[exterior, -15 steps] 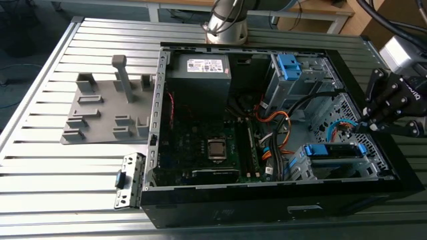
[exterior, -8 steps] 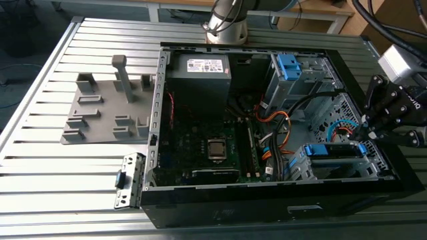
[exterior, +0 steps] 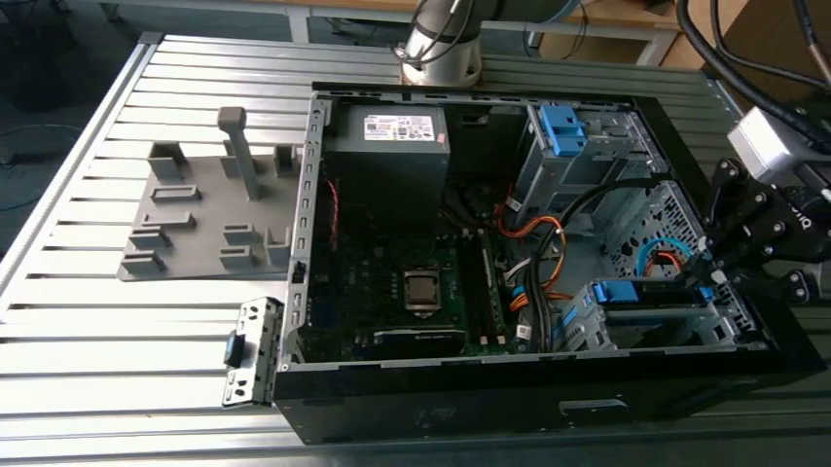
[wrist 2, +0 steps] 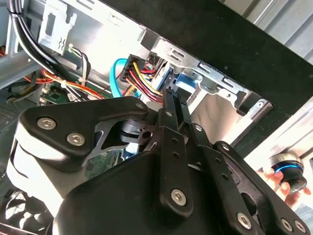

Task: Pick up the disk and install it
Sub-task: 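Insert the first disk wire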

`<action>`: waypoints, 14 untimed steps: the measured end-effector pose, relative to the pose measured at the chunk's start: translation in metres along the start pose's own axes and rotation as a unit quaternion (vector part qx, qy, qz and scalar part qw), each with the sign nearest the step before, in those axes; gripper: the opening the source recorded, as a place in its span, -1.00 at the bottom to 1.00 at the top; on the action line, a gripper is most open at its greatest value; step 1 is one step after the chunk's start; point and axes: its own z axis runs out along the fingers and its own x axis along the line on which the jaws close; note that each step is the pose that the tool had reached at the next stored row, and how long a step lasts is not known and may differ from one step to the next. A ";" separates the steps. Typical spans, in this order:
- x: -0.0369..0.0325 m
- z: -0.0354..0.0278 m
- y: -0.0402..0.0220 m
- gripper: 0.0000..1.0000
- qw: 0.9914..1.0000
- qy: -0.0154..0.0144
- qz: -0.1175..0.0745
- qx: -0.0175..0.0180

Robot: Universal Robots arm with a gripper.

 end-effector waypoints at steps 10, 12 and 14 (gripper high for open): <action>0.0003 0.0052 0.0026 -0.65 1.000 0.000 0.000 0.000; 0.0004 0.0062 0.0029 -0.65 1.000 0.000 0.000 0.000; 0.0004 0.0073 0.0030 -0.65 1.000 0.000 0.000 0.000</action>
